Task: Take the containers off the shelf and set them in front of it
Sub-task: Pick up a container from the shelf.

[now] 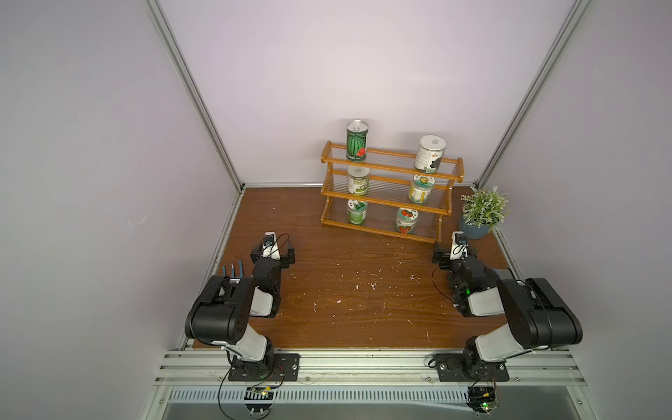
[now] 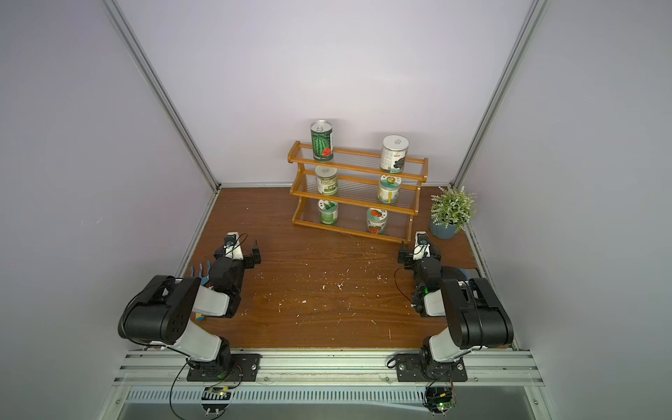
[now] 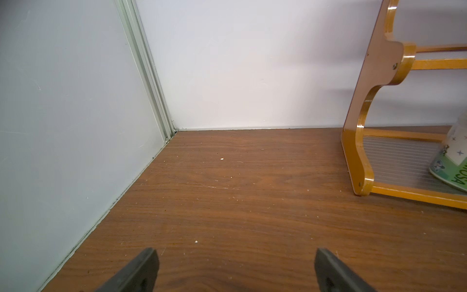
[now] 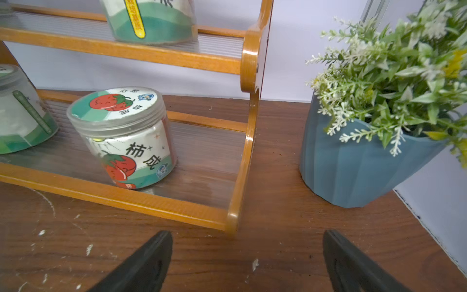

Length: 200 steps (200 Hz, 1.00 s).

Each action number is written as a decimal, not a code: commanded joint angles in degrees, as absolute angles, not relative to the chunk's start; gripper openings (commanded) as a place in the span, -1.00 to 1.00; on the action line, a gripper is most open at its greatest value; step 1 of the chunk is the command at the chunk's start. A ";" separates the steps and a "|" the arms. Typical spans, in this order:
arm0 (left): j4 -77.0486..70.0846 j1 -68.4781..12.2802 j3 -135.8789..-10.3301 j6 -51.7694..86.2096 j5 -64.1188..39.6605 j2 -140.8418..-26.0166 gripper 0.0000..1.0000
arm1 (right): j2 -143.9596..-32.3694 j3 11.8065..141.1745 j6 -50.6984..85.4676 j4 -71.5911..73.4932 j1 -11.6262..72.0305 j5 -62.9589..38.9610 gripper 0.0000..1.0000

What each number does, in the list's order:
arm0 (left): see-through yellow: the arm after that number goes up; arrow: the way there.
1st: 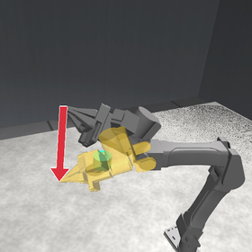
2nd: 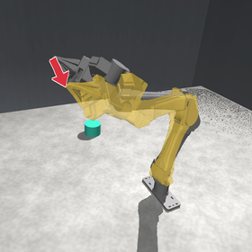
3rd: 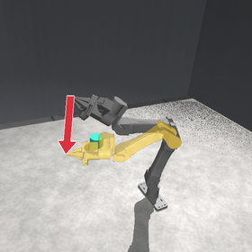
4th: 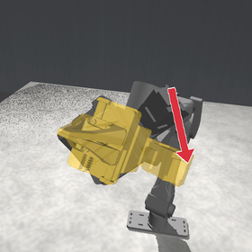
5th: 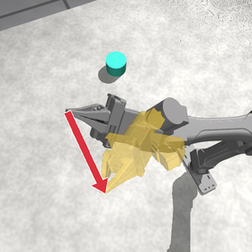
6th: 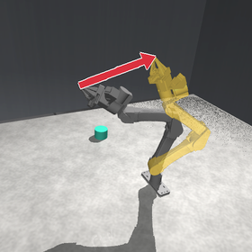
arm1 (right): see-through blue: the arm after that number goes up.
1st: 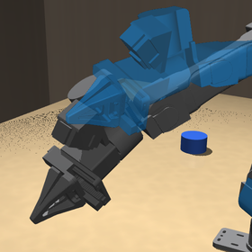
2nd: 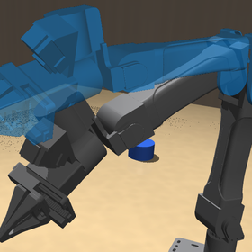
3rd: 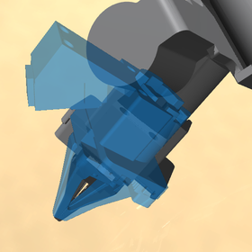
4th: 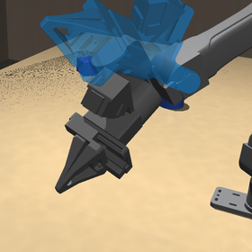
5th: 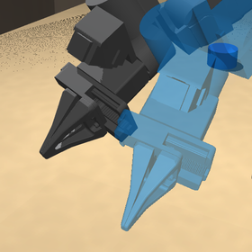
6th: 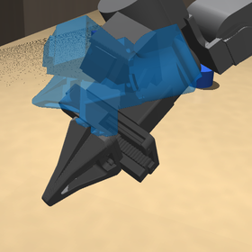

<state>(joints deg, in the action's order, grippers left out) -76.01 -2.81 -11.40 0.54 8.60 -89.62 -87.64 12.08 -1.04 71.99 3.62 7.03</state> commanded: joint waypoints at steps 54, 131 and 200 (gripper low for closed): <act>-76.20 -2.72 -11.50 0.28 8.09 -89.03 0.99 | -87.36 13.35 -0.88 72.17 3.34 6.24 0.99; -76.18 -2.72 -11.46 0.30 8.11 -89.03 0.99 | -87.36 13.36 -0.88 72.16 3.36 6.24 0.99; -76.20 -2.72 -11.43 0.28 8.10 -88.96 0.99 | -87.41 13.40 -1.05 72.09 3.40 6.14 0.98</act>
